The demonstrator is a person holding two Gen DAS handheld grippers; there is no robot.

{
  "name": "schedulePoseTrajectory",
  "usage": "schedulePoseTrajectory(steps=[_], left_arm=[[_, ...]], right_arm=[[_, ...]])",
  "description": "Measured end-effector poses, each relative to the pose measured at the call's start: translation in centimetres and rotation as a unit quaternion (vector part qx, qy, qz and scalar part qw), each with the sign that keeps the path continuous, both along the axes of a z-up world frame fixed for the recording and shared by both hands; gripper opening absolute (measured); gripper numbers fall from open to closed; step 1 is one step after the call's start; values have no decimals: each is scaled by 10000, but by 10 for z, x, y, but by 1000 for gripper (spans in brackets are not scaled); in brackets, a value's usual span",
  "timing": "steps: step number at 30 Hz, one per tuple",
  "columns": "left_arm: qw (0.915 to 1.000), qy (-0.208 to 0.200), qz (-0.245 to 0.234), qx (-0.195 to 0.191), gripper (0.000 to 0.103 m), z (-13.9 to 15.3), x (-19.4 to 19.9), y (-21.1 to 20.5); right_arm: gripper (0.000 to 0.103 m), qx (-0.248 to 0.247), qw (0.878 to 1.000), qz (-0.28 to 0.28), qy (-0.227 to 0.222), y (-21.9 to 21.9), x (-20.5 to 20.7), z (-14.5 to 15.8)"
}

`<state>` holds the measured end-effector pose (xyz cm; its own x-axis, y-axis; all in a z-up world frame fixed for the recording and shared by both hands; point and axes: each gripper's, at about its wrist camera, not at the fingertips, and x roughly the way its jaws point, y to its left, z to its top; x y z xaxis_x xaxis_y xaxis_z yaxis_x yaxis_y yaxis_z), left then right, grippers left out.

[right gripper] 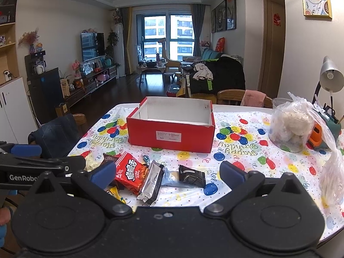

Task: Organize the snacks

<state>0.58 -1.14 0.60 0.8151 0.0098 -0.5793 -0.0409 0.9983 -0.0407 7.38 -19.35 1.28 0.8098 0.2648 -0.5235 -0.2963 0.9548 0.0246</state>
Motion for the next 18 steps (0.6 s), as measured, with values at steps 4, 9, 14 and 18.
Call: schedulePoseTrajectory(steps=[4,9,14,18], left_arm=[[10000,-4,-14,-8,103,0,2,-2],[10000,18,-27,-75,103,0,6,-2],[9998,87,-36,-164,103,-9,17,2],[9997,184,38,-165,103,-15,25,4]], right_arm=[[102,-11,10000,0,-1,2,-1,-1],[102,-38,10000,38,-6,1,0,-2],[102,-78,9999,131,52,2,9,-4],[101,-95,9996,241,142,4,21,-11]])
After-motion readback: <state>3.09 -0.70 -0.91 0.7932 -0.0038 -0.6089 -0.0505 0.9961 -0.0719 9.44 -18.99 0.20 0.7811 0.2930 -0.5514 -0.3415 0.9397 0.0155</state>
